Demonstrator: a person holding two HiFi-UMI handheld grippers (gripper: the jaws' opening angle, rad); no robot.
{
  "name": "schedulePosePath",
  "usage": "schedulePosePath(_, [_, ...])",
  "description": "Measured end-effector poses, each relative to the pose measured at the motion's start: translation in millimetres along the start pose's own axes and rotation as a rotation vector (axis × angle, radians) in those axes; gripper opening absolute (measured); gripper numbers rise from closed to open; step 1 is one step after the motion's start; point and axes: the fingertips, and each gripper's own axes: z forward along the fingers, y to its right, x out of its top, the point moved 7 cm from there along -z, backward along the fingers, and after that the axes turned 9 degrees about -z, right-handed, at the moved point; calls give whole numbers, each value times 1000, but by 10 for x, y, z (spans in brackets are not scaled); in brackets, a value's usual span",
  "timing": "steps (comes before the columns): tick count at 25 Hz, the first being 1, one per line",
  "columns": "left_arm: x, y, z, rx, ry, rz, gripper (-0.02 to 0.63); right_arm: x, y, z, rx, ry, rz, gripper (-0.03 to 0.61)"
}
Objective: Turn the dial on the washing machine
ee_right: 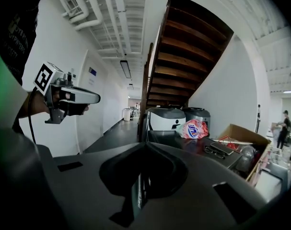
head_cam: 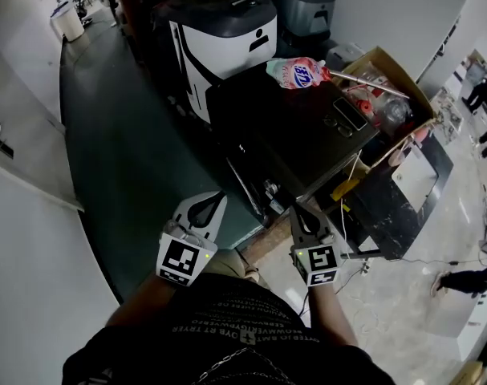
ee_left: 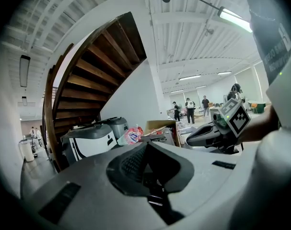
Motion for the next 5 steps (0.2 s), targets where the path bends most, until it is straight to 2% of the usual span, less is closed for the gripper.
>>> schedulePosePath(5, [-24, -76, 373, -43, 3, 13, 6, -16, 86, 149, -27, -2, -22, -5])
